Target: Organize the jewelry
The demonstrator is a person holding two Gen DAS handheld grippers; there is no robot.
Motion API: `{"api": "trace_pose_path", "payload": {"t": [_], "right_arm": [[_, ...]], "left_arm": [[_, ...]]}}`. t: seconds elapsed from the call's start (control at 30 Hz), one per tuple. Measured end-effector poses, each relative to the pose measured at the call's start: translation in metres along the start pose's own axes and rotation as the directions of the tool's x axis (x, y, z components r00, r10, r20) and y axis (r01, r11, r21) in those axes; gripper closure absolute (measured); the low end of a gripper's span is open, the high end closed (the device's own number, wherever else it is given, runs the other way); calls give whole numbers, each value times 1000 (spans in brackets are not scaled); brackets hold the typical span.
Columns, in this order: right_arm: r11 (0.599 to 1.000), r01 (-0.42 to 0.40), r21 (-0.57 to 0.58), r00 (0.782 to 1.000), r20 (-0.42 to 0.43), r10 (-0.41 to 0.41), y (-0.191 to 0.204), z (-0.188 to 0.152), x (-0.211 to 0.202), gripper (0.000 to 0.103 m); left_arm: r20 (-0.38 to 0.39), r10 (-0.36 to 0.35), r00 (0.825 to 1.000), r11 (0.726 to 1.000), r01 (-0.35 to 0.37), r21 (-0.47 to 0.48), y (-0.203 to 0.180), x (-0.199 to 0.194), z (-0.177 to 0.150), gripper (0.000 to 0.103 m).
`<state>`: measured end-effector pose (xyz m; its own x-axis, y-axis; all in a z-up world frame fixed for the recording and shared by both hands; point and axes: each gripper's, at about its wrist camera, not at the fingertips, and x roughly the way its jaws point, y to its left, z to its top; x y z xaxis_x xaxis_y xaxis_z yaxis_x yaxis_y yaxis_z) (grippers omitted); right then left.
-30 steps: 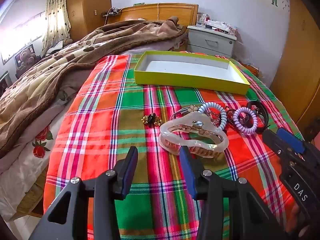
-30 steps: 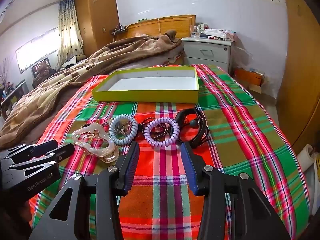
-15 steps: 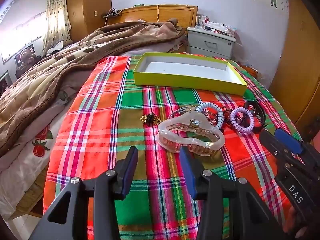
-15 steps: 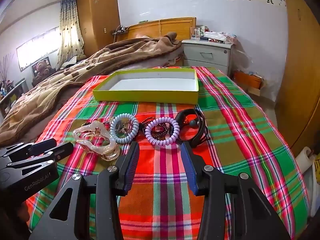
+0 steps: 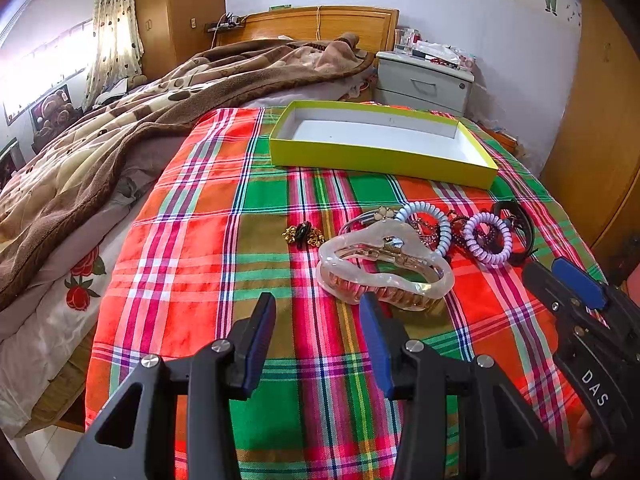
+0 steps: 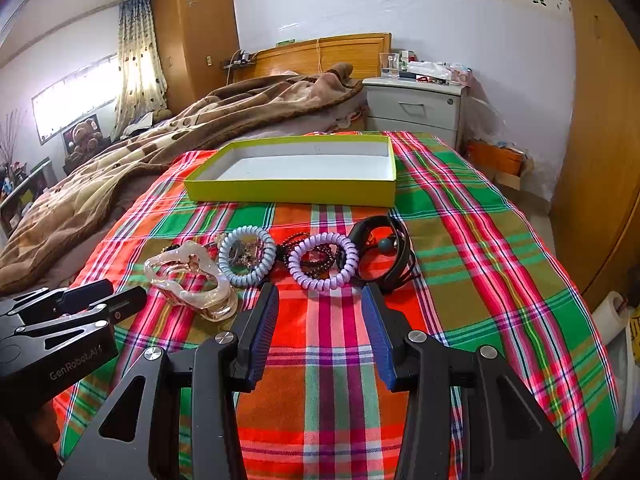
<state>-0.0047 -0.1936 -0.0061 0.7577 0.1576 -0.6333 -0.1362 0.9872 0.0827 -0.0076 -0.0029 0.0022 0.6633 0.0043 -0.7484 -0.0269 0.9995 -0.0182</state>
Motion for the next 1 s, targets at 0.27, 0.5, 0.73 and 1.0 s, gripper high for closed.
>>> {"api": "trace_pose_path", "payload": {"t": [0.27,0.5,0.73,1.0], "right_arm": [[1000,-1,1,1000,-1,1,0,0,0,59],[1000,-1,1,1000,-1,1,0,0,0,59],[1000,-2,1,1000,2,2,0,-1,0,59],[1000,-3,2,1000,2,3,1,-1,0,59]], "left_arm": [[-3,1,1000,1000,-1,1,0,3,-1,58],[0,1,1000,1000,-1,0,1,3,-1,58],[2,2,1000,1000,-2,6,1,3,0,58],[2,3,1000,1000,-3,5,1,2,0,58]]}}
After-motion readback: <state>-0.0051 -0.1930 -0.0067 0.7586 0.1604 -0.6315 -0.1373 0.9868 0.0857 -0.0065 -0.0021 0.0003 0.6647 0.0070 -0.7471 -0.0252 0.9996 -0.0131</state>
